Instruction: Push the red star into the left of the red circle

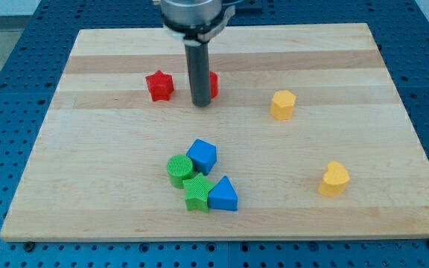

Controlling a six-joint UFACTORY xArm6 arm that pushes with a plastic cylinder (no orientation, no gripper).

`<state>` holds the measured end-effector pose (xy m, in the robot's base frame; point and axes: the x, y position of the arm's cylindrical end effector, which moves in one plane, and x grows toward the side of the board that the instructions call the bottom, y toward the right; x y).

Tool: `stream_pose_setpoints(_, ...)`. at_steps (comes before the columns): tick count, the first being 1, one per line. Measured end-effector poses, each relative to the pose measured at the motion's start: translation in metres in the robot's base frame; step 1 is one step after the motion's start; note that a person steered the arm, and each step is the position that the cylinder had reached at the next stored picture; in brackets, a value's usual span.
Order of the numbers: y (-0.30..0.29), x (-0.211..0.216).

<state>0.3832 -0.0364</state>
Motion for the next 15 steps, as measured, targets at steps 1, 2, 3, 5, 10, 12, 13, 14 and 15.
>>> stream_pose_setpoints(1, 0.000, 0.003)
stream_pose_setpoints(2, -0.004, 0.034)
stream_pose_setpoints(3, -0.032, 0.064)
stream_pose_setpoints(5, -0.085, 0.059)
stream_pose_setpoints(10, -0.081, 0.021)
stream_pose_setpoints(12, -0.109, -0.039)
stream_pose_setpoints(13, -0.081, -0.067)
stream_pose_setpoints(14, -0.077, -0.054)
stream_pose_setpoints(15, -0.067, -0.047)
